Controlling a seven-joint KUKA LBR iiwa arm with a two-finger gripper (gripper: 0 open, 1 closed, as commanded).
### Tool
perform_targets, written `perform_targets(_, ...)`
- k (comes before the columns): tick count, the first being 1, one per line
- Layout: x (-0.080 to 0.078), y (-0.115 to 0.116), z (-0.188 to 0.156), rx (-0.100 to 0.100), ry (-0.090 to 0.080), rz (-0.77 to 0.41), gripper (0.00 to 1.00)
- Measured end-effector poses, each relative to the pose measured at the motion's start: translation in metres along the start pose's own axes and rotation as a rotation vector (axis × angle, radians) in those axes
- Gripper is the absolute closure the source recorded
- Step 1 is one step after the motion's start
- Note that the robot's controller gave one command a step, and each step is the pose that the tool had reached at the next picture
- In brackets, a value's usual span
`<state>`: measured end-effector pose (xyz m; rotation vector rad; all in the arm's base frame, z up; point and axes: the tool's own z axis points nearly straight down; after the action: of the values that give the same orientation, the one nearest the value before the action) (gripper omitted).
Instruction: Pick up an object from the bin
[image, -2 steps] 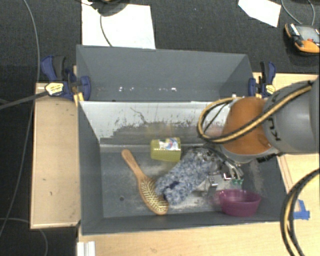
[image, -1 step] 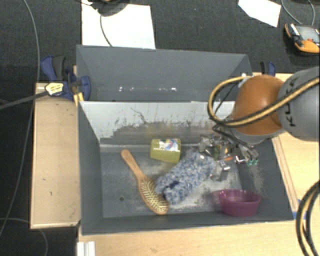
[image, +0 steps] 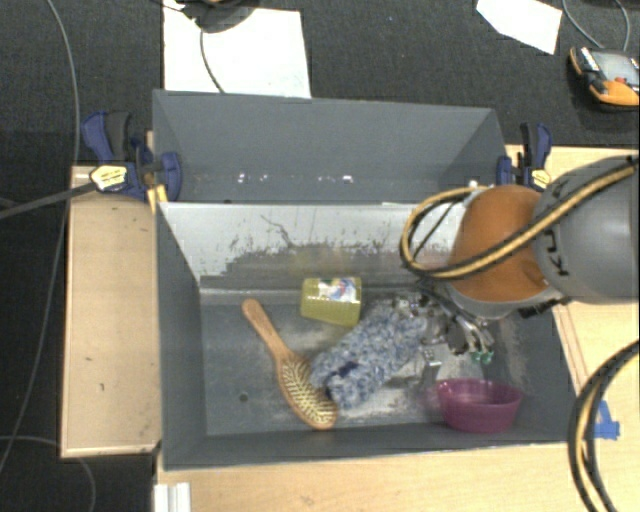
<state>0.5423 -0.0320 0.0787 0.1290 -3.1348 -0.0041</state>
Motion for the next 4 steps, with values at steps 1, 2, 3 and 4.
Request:
perform_targets(1,-0.023,-0.004,0.007,0.013,-0.018,-0.560,0.00)
perform_targets(2,0.000,0.000,0.000,0.000,0.000,-0.014,1.00)
perform_targets(3,-0.001,0.000,0.000,0.001,-0.001,-0.016,1.00)
perform_targets(4,0.001,0.000,-0.033,0.000,0.003,-0.017,1.00)
